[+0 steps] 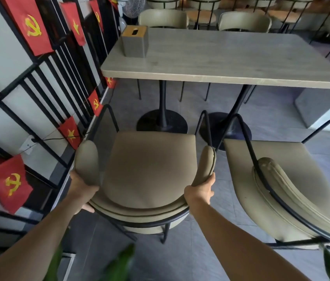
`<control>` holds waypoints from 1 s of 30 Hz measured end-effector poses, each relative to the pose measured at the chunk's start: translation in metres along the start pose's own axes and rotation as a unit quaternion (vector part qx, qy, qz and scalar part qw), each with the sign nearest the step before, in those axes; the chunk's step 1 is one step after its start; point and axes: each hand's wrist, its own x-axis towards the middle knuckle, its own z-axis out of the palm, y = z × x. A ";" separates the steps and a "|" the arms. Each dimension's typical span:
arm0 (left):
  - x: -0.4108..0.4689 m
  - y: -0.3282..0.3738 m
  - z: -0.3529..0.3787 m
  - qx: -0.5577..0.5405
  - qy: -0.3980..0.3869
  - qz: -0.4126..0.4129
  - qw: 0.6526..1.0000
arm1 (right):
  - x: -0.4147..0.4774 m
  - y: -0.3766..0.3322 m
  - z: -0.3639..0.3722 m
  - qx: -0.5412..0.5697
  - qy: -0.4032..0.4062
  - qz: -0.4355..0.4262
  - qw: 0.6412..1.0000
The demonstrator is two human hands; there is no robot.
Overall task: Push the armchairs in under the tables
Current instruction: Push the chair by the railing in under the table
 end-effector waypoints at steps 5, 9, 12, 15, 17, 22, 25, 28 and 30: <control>-0.004 0.007 0.013 0.000 -0.007 0.003 1.000 | 0.010 -0.004 -0.011 0.004 0.001 0.000 1.000; -0.008 0.013 0.022 0.011 -0.012 0.008 1.000 | 0.014 -0.005 -0.020 0.003 0.009 -0.001 1.000; -0.008 0.016 0.027 0.018 -0.022 0.014 0.999 | 0.015 -0.006 -0.025 0.009 0.011 -0.002 1.000; -0.008 0.017 0.031 0.021 -0.025 0.017 0.999 | 0.016 -0.005 -0.028 0.012 0.011 -0.002 1.000; -0.009 0.018 0.031 0.020 -0.026 0.018 0.999 | 0.017 -0.005 -0.030 0.014 0.008 -0.001 1.000; -0.005 0.017 0.032 0.012 -0.031 0.016 0.999 | 0.018 -0.005 -0.029 0.017 0.012 0.000 1.000; -0.004 0.015 0.031 0.012 -0.035 0.016 0.999 | 0.019 -0.006 -0.028 0.015 0.016 0.004 1.000; 0.000 0.014 0.031 0.005 -0.038 0.020 0.999 | 0.020 -0.006 -0.027 0.015 0.020 0.002 1.000; 0.001 0.016 0.030 0.009 -0.039 0.019 0.999 | 0.021 -0.006 -0.026 0.015 0.021 0.003 1.000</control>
